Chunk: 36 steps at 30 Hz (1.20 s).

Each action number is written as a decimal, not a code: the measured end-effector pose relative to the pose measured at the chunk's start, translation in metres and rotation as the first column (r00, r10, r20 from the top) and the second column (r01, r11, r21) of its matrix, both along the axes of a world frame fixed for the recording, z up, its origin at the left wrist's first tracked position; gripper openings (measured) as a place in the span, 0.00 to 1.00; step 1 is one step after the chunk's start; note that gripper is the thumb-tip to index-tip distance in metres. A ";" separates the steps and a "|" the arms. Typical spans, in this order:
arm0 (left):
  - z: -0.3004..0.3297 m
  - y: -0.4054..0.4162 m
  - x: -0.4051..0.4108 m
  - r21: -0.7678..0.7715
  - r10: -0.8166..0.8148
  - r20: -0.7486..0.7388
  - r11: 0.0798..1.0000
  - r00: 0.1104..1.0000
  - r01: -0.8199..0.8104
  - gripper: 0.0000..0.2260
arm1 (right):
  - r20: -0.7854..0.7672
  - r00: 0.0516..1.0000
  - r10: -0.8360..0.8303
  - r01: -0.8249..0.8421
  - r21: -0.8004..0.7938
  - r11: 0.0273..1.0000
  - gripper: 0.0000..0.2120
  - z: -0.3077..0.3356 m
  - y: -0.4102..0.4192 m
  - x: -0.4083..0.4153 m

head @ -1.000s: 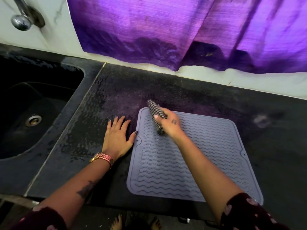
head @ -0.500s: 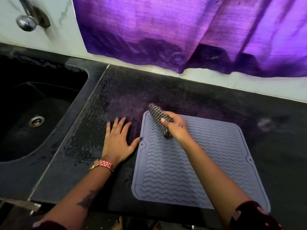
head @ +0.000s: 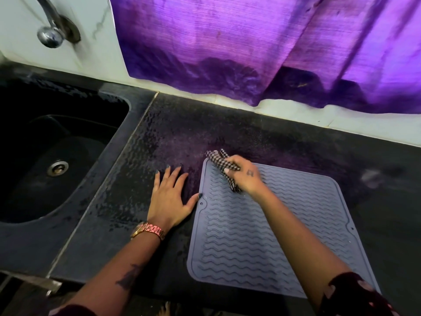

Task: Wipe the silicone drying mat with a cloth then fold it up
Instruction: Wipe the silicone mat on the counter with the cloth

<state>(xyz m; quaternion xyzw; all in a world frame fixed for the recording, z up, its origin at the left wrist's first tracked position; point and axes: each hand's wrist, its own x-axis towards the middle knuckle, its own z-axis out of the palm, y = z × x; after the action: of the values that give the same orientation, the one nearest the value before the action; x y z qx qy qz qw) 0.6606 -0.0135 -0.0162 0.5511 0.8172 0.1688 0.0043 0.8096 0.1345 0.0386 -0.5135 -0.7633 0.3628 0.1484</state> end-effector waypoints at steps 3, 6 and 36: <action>0.000 0.001 0.000 0.002 0.001 0.005 1.000 1.000 -0.001 0.36 | 0.043 0.983 -0.176 0.170 0.122 0.978 0.12 -0.002 0.006 -0.001; -0.001 0.001 0.000 0.008 -0.003 0.018 1.000 1.000 0.002 0.35 | 0.309 0.949 -0.065 -0.043 0.332 0.942 0.14 -0.011 -0.003 -0.006; -0.002 0.001 -0.001 -0.003 -0.007 0.071 1.000 0.997 0.008 0.31 | 0.025 0.991 0.134 -0.135 0.085 0.987 0.19 -0.007 0.005 0.006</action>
<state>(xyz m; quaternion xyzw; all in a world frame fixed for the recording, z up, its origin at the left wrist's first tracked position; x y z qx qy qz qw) 0.6592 -0.0120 -0.0184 0.5478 0.8147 0.1868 0.0346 0.8161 0.1394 0.0321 -0.4573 -0.8127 0.3335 0.1384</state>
